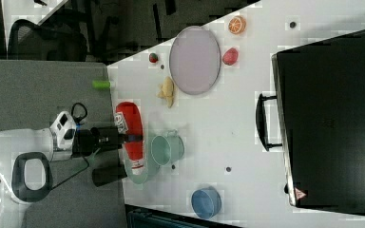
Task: Pick Ketchup from the table and place it in strainer.
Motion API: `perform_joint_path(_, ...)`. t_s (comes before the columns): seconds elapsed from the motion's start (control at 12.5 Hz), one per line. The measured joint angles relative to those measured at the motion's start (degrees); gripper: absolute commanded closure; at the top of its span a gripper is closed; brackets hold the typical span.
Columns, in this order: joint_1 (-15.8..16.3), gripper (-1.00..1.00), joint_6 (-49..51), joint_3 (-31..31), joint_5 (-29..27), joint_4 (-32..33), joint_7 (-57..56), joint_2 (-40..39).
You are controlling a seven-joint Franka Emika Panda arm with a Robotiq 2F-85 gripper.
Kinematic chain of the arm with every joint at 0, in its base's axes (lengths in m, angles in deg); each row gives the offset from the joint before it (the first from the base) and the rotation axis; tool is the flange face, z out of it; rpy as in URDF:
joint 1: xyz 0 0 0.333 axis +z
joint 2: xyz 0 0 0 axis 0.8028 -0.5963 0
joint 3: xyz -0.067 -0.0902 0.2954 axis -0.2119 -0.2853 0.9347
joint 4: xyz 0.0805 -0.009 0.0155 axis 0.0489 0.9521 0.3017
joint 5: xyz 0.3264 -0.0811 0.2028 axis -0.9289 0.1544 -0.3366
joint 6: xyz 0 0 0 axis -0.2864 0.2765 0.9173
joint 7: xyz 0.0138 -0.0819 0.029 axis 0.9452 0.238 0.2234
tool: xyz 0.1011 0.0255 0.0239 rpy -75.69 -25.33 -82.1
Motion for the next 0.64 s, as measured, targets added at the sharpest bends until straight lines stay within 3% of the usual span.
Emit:
perform_joint_path(0.24,2.4,-0.18,-1.8,7.4,0.0,-0.3,9.3,-4.0)
perform_joint_path(0.64,5.4,-0.18,-16.5,17.3,-0.2,-1.3,18.9,-13.0)
